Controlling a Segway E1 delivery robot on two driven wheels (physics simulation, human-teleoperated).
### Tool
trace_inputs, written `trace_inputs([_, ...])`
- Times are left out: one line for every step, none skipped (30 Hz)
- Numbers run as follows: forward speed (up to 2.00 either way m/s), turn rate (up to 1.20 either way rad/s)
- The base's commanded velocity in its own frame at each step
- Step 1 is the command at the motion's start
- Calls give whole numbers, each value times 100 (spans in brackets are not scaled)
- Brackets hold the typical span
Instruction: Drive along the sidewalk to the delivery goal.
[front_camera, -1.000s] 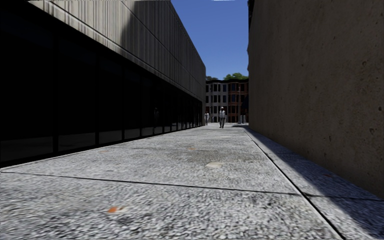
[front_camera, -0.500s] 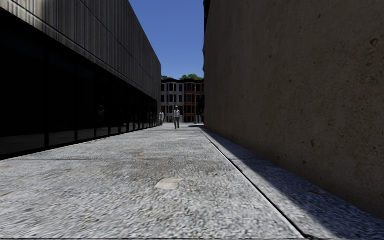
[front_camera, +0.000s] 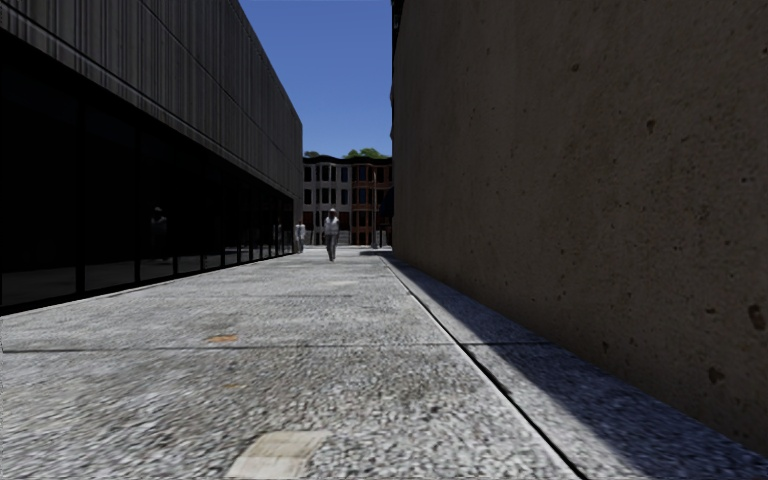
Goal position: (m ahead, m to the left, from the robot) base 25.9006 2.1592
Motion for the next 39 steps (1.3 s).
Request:
trace_inputs([200,0])
trace_inputs([200,0])
trace_inputs([200,0])
trace_inputs([200,0])
trace_inputs([200,0])
trace_inputs([200,0])
trace_inputs([200,0])
trace_inputs([200,0])
trace_inputs([200,0])
trace_inputs([200,0])
trace_inputs([200,0])
trace_inputs([200,0])
trace_inputs([200,0])
trace_inputs([200,-9])
trace_inputs([200,-24])
trace_inputs([200,-28])
trace_inputs([200,-28])
trace_inputs([200,-30])
trace_inputs([200,-30])
trace_inputs([200,-10])
trace_inputs([200,0])
trace_inputs([200,0])
trace_inputs([200,0])
trace_inputs([200,0])
trace_inputs([200,0])
trace_inputs([200,0])
trace_inputs([200,0])
trace_inputs([200,0])
trace_inputs([200,0])
trace_inputs([200,0])
trace_inputs([200,0])
trace_inputs([200,0])
trace_inputs([200,0])
trace_inputs([200,0])
trace_inputs([200,0])
trace_inputs([200,0])
trace_inputs([200,0])
trace_inputs([200,0])
trace_inputs([200,0])
